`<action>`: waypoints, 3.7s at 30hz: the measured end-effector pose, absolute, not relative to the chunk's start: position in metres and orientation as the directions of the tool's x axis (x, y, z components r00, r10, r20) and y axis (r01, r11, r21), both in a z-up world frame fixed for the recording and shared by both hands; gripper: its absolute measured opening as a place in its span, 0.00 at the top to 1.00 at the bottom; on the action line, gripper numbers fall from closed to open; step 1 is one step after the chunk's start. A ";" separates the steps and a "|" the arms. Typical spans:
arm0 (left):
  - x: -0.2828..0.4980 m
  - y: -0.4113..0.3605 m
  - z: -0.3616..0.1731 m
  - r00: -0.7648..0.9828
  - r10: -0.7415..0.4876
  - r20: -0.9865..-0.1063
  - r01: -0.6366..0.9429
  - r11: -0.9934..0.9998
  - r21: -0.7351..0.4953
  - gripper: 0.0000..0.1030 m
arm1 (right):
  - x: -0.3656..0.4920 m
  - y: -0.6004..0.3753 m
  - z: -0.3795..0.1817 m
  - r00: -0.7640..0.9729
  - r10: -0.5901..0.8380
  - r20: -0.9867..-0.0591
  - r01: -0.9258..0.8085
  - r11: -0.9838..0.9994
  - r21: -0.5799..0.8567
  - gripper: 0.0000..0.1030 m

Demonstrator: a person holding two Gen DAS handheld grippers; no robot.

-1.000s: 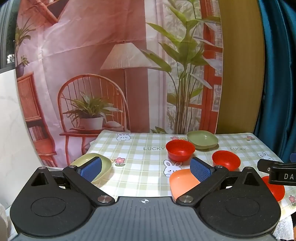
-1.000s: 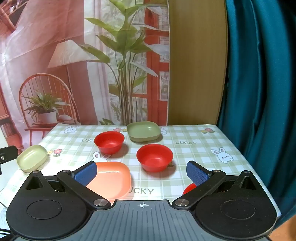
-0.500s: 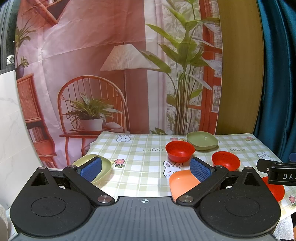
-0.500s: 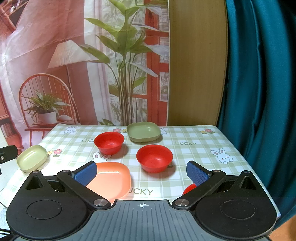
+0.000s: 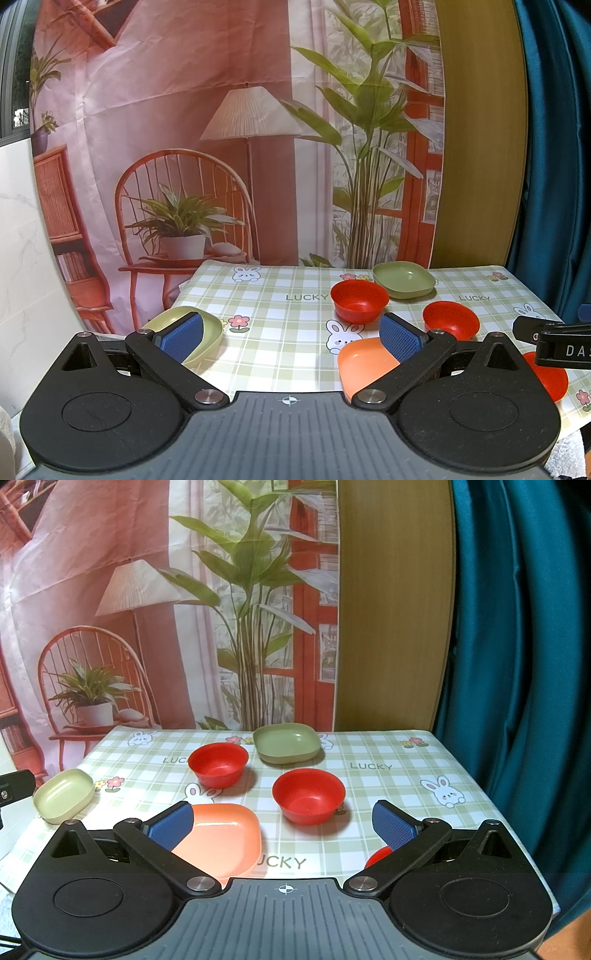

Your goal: Organize plates and bowls

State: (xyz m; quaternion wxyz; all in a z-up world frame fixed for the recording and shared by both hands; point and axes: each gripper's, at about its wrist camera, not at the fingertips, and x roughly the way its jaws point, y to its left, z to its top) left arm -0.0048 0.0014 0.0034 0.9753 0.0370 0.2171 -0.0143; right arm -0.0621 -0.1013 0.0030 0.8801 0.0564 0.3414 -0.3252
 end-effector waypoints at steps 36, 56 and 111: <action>-0.006 0.000 -0.002 0.899 -0.006 -0.438 0.040 0.997 0.067 0.01 | -0.062 -0.102 0.001 0.554 -0.533 -0.640 0.611 0.782 -0.122 0.00; 0.025 0.024 0.007 0.902 0.051 -0.428 -0.022 0.997 0.071 0.01 | -0.050 -0.122 -0.003 0.557 -0.525 -0.644 0.611 0.784 -0.112 0.00; 0.235 0.269 -0.147 0.711 0.162 -0.685 -0.209 0.978 0.015 0.40 | 0.320 -0.014 -0.238 0.512 -0.026 -0.859 0.080 0.997 0.018 0.71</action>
